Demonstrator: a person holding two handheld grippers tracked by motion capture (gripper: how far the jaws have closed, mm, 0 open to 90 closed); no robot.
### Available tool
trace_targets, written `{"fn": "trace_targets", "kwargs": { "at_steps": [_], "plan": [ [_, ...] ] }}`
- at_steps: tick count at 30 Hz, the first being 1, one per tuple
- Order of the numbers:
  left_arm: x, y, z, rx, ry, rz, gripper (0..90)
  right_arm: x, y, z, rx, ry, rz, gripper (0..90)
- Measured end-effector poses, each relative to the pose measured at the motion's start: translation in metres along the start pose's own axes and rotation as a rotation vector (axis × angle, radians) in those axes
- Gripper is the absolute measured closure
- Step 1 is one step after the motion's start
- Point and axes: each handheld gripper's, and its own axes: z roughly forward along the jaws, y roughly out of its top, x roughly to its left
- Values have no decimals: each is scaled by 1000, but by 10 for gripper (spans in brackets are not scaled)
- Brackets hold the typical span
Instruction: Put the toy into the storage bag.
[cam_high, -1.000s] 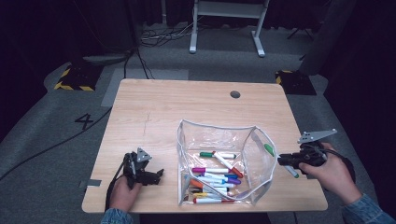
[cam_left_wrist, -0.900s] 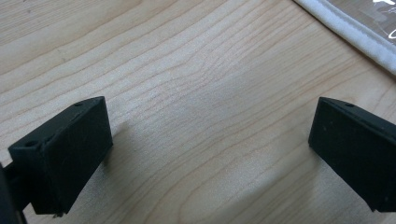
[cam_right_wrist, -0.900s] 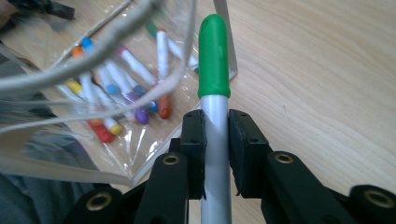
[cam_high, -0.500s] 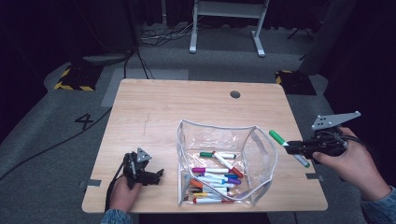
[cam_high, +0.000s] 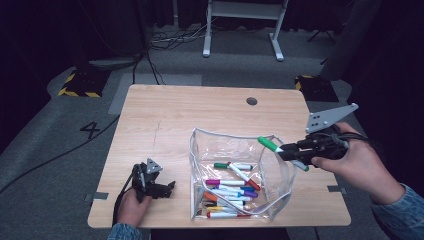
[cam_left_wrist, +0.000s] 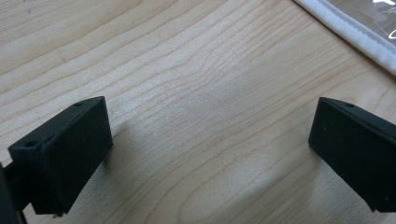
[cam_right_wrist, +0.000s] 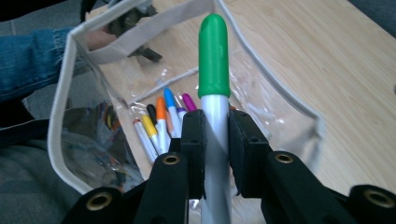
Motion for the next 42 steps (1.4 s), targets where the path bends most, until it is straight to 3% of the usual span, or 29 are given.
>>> {"fn": "trace_targets", "kwargs": {
  "at_steps": [7,19,25,32,42],
  "plan": [
    [0,0,0,1,1,2,0,17,29,31,54,59,-79,770],
    [0,0,0,0,1,0,0,37,51,97,164,133,-155,770],
    [1,0,0,-1,2,1,0,37,49,126,220,154,-150,770],
    [0,1,0,1,0,-3,0,33,32,156,294,169,-134,770],
    [1,1,0,1,0,-3,0,34,13,181,386,201,-136,769]
  ]
}}
